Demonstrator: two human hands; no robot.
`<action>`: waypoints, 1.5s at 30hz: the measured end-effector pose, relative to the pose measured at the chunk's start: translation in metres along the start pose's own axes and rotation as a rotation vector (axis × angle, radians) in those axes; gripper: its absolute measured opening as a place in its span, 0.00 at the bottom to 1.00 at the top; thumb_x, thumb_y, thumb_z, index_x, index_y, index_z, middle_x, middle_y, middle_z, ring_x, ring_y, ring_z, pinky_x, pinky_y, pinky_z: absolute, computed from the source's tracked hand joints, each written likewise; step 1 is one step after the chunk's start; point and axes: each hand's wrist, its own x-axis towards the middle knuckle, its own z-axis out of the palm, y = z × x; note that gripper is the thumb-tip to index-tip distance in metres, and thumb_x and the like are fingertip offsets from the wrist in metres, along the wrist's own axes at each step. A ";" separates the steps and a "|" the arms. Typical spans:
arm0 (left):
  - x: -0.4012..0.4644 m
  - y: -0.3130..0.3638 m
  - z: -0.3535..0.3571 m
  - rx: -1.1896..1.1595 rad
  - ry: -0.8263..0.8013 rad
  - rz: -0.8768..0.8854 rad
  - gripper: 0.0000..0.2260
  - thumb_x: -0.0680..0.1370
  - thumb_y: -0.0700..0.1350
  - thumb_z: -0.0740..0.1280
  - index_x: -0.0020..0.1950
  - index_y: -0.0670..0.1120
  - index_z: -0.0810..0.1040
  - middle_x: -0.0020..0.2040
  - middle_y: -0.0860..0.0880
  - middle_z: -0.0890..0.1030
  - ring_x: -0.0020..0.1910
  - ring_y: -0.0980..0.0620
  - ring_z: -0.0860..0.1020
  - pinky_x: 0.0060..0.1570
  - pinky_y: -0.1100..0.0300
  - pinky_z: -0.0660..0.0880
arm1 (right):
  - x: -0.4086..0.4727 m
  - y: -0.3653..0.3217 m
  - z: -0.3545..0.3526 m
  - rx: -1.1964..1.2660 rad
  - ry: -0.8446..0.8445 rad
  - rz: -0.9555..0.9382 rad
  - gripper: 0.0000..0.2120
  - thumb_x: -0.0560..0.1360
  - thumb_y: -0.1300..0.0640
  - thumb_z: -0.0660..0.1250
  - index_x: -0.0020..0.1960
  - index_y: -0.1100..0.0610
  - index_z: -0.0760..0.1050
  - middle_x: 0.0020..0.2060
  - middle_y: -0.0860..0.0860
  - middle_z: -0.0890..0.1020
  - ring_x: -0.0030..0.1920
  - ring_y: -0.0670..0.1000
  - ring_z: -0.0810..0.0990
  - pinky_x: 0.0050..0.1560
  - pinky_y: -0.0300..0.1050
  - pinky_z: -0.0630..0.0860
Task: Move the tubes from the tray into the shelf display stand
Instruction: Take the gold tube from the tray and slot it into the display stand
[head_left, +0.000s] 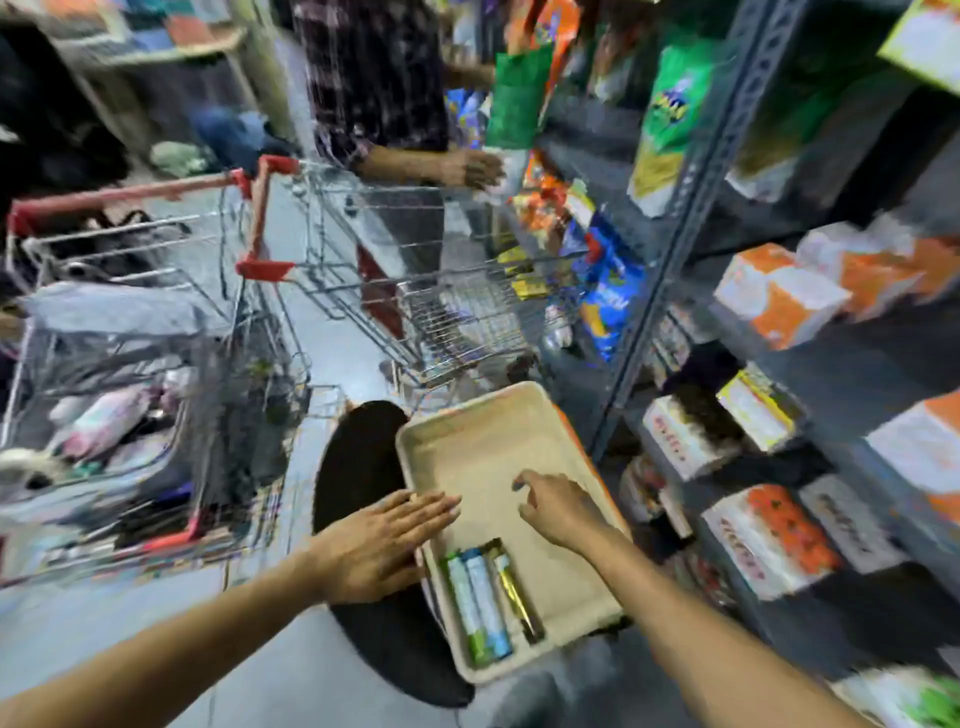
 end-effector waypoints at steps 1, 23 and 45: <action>-0.005 -0.002 0.008 -0.016 -0.030 -0.017 0.30 0.81 0.58 0.54 0.77 0.48 0.46 0.78 0.49 0.49 0.76 0.54 0.46 0.73 0.53 0.43 | 0.003 -0.002 0.012 -0.055 -0.080 0.022 0.16 0.73 0.52 0.63 0.61 0.48 0.72 0.52 0.54 0.82 0.53 0.57 0.80 0.49 0.49 0.76; -0.026 -0.023 0.048 -0.029 -0.106 -0.111 0.31 0.80 0.58 0.55 0.77 0.51 0.43 0.79 0.50 0.46 0.76 0.54 0.42 0.73 0.48 0.42 | 0.035 0.001 0.117 -0.283 -0.248 0.106 0.16 0.78 0.59 0.56 0.64 0.59 0.68 0.60 0.61 0.74 0.58 0.61 0.76 0.53 0.52 0.75; 0.025 -0.019 0.010 -0.021 -0.005 -0.060 0.33 0.79 0.59 0.55 0.77 0.49 0.43 0.78 0.48 0.50 0.76 0.52 0.46 0.73 0.50 0.41 | 0.034 -0.029 -0.028 -0.173 -0.411 0.081 0.08 0.71 0.64 0.70 0.50 0.65 0.80 0.47 0.61 0.84 0.49 0.58 0.83 0.48 0.48 0.78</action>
